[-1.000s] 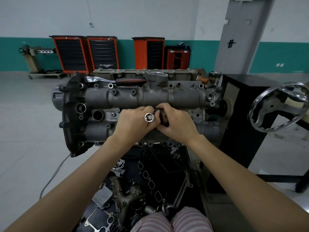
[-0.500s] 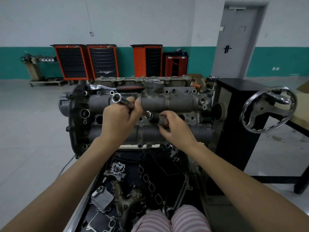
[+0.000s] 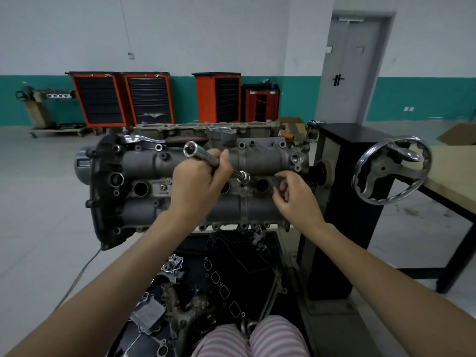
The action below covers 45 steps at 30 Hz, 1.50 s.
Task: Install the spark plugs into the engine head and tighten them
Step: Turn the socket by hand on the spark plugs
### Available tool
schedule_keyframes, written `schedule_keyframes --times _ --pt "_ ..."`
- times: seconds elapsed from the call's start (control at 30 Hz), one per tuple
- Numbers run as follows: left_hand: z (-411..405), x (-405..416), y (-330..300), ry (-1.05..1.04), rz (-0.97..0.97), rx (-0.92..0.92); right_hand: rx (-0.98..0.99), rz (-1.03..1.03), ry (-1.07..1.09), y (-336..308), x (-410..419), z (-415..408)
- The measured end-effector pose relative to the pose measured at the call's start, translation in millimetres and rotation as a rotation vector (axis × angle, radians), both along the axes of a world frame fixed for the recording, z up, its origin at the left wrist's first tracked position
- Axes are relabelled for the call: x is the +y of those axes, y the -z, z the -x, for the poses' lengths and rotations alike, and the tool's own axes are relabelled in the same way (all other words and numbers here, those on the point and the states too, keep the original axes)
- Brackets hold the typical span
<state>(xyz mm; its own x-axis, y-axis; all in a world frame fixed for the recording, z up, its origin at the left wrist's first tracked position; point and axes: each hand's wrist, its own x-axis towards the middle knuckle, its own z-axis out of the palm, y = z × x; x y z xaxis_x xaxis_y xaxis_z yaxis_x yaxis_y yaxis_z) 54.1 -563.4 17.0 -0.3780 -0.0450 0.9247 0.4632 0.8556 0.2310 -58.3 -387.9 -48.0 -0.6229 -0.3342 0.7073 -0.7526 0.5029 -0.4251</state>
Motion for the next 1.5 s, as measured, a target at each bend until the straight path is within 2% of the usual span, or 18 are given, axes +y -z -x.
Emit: schedule_keyframes --times 0.2,0.33,0.4,0.5,0.57,0.67,0.83,0.93,1.07,1.13,1.3,1.5 --pt "14.8 19.0 11.5 -0.057 0.063 0.012 -0.040 0.028 -0.038 1.1 5.1 3.9" --pt "24.0 25.1 10.4 -0.148 0.141 0.039 0.003 -0.055 -0.017 -2.1 3.9 5.3" --pt "31.1 31.3 5.7 -0.204 0.243 0.084 0.044 -0.101 -0.029 -3.6 3.1 4.0" --pt "41.1 41.4 7.6 -0.259 0.506 0.121 0.063 -0.157 -0.062 -8.5 2.4 2.6" --pt "46.7 45.0 13.4 -0.270 0.576 0.136 0.092 -0.214 -0.075 -11.9 0.4 4.2" --pt "51.5 45.4 17.4 -0.264 0.532 0.167 0.109 -0.245 -0.041 -20.2 -4.9 6.7" --pt "59.8 39.5 17.0 -0.109 0.521 0.199 0.211 -0.358 -0.072 -21.3 -11.2 11.6" --pt "66.1 36.1 14.6 -0.033 0.567 0.234 0.242 -0.333 -0.039 -17.0 -12.2 9.7" --pt "68.9 35.8 15.9 0.002 0.648 0.250 0.228 -0.332 -0.096 -17.7 -10.9 7.5" --pt "66.4 34.5 16.6 0.015 0.638 0.227 0.230 -0.321 -0.113 -19.0 -10.0 4.7" --pt "59.8 33.5 22.8 -0.039 0.475 0.194 0.212 -0.296 -0.109 -21.5 -10.2 2.5" --pt "57.8 40.4 28.7 -0.060 0.542 0.196 0.151 -0.307 -0.093 -20.9 -10.5 2.2"
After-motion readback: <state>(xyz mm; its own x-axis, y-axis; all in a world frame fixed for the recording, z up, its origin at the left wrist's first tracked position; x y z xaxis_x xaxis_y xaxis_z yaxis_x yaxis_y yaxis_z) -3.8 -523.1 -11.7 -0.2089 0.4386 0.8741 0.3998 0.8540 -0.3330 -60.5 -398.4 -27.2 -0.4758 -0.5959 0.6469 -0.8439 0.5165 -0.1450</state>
